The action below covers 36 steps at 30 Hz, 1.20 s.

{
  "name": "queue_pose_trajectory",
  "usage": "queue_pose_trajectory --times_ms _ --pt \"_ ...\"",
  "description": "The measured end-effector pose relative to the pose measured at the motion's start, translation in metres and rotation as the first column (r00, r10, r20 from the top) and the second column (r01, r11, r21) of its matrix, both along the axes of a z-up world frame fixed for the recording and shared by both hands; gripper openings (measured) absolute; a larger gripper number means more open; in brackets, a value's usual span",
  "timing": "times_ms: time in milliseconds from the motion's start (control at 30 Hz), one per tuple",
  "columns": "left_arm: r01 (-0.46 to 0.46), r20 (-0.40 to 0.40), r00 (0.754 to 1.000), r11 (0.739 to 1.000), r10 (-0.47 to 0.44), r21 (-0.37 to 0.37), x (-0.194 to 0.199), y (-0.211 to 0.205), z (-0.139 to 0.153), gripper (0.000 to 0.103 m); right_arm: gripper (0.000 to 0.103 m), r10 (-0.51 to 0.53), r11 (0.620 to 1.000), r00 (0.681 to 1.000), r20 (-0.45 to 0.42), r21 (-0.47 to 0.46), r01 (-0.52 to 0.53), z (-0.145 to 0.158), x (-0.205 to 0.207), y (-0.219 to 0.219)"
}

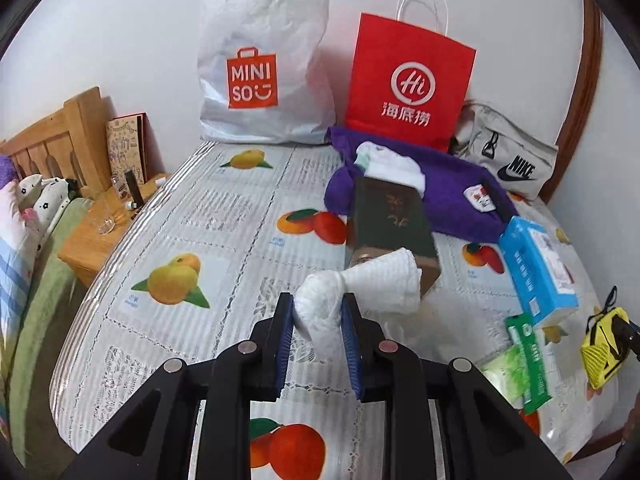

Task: Organize soft objects
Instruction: 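Carry the white item and yellow pouch onto the purple towel and open both tools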

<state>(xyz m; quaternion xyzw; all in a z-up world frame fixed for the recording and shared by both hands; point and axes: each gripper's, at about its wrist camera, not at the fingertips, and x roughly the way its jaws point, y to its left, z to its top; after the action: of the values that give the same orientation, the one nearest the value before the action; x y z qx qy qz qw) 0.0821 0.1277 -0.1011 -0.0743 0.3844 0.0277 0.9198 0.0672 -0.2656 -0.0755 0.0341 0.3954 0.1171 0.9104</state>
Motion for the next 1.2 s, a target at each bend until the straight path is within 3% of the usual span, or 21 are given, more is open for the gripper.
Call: queue_pose_trajectory --times_ms 433,700,1200 --pt "0.034 0.036 0.999 0.999 -0.033 -0.001 0.034 -0.019 0.037 0.023 0.027 0.023 0.999 0.999 0.050 0.043 -0.025 0.026 0.047 0.012" --pt "0.055 0.029 0.998 0.998 -0.054 -0.011 0.067 -0.029 0.043 0.023 0.027 0.042 0.998 0.997 0.064 0.048 -0.045 0.036 0.087 0.022" --pt "0.038 -0.007 0.999 0.999 -0.038 -0.023 0.134 -0.028 0.040 0.023 0.027 0.054 0.998 0.997 0.051 0.036 -0.056 0.025 0.189 0.043"
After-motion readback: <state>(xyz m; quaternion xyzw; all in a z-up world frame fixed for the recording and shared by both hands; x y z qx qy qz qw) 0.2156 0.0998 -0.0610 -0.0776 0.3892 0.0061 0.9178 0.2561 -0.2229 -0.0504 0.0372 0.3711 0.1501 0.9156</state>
